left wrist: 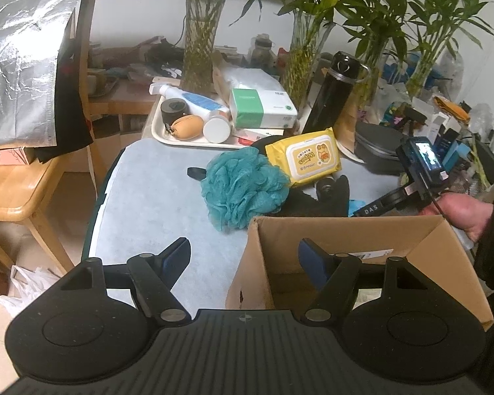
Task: Organize soft objects
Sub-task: 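Lower the right gripper onto the blue snack packet and close it, then lift the blue packet with the right gripper while the left tool approaches the teal sponge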
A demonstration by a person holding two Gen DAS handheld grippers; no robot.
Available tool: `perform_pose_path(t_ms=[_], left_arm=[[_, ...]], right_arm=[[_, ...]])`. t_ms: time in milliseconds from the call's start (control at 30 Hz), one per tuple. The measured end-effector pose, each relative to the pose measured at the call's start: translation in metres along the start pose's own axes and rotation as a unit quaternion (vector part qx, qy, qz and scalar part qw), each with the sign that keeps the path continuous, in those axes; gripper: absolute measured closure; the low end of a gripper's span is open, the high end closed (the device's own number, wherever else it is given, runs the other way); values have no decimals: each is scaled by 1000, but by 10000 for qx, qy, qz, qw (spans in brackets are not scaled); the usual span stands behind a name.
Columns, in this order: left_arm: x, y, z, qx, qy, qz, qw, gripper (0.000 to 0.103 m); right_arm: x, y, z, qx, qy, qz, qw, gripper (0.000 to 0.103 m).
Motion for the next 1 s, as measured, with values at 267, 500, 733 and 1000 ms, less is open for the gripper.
perform_pose_path(t_ms=[267, 500, 733, 1000], left_arm=[[-6, -1, -2, -45, -63, -9, 10000, 31], [-13, 1, -7, -89, -156, -52, 9998, 31], [-21, 3, -9, -144, -269, -110, 9995, 31], [-28, 6, -11, -126, -315, -121, 9994, 31]], right_arm=[[9, -4, -22, 331, -366, 62, 9988, 21], [16, -5, -34, 491, -1008, 153, 9936, 25], [24, 3, -33, 381, -1085, 87, 9933, 36], [23, 27, -34, 192, -1253, -184, 9918, 39]])
Point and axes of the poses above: each gripper's, at about its wrist camera, not at the fingertips, and y roughly against the way its jaws point, z to its left, x to its underside, the point moved 9 cm from there along -y, roughly the way its jaws point, and after that the axes turned 10 degrees about -z, right-handed, at the moved point
